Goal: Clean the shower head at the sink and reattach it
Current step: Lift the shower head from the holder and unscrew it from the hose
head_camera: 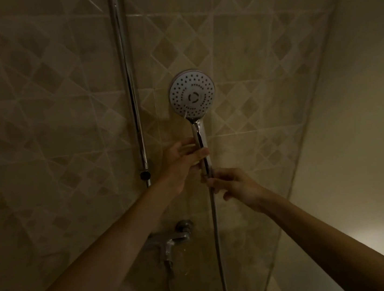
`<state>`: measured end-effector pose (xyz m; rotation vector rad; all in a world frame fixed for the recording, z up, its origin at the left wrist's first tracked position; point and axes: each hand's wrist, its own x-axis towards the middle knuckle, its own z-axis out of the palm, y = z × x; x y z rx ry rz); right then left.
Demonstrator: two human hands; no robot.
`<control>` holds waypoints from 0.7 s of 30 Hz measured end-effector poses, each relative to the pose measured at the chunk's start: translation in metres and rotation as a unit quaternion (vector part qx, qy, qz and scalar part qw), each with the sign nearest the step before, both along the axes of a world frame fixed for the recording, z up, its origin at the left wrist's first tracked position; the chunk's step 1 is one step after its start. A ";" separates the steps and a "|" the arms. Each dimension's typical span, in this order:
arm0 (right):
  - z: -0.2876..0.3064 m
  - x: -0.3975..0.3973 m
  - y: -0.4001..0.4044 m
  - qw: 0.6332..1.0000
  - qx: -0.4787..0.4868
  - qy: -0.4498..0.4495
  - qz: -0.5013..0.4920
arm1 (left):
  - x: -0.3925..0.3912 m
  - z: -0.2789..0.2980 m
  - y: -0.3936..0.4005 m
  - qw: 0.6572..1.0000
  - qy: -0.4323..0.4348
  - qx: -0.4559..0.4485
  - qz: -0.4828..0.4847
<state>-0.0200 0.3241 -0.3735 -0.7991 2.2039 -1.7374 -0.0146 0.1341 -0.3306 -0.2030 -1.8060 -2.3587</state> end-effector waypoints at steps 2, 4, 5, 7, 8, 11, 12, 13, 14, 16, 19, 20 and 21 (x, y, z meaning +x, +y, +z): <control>0.004 -0.001 0.003 1.000 0.004 -0.007 0.008 | -0.001 0.002 -0.001 1.000 0.002 -0.004 -0.002; 0.006 -0.002 0.001 1.000 0.008 0.010 -0.013 | -0.003 0.004 -0.002 1.000 0.006 -0.006 -0.004; 0.007 -0.003 -0.002 0.999 0.000 0.012 -0.037 | -0.003 0.005 -0.001 1.000 0.009 -0.008 -0.004; 0.006 -0.006 -0.006 0.997 -0.020 0.014 -0.078 | -0.005 0.008 0.000 1.000 0.009 -0.008 -0.002; 0.005 -0.008 -0.007 0.996 -0.025 0.014 -0.081 | -0.006 0.008 0.000 1.000 0.009 -0.008 -0.001; 0.003 -0.007 -0.008 1.000 -0.013 0.001 -0.025 | -0.010 0.007 -0.004 1.000 0.012 -0.016 0.002; 0.003 -0.008 -0.007 1.000 -0.010 -0.006 -0.008 | -0.010 0.007 -0.005 1.000 0.012 -0.017 0.003; 0.004 -0.007 -0.005 1.000 -0.007 -0.013 0.005 | -0.011 0.006 -0.007 1.000 0.012 -0.017 0.004; 0.005 -0.008 -0.004 1.000 -0.003 -0.012 0.010 | -0.012 0.005 -0.008 1.000 0.012 -0.018 0.004; 0.006 -0.010 -0.005 1.000 0.004 0.004 -0.005 | -0.013 0.004 -0.009 1.000 0.012 -0.019 0.004; 0.005 -0.013 -0.013 0.998 -0.019 0.012 -0.066 | -0.015 0.004 -0.008 1.000 0.013 -0.017 0.001; 0.004 -0.014 -0.016 0.997 -0.024 0.013 -0.077 | -0.015 0.005 -0.007 1.000 0.011 -0.016 0.002; 0.003 -0.015 -0.018 0.997 -0.028 0.007 -0.075 | -0.015 0.005 -0.007 1.000 0.010 -0.017 0.004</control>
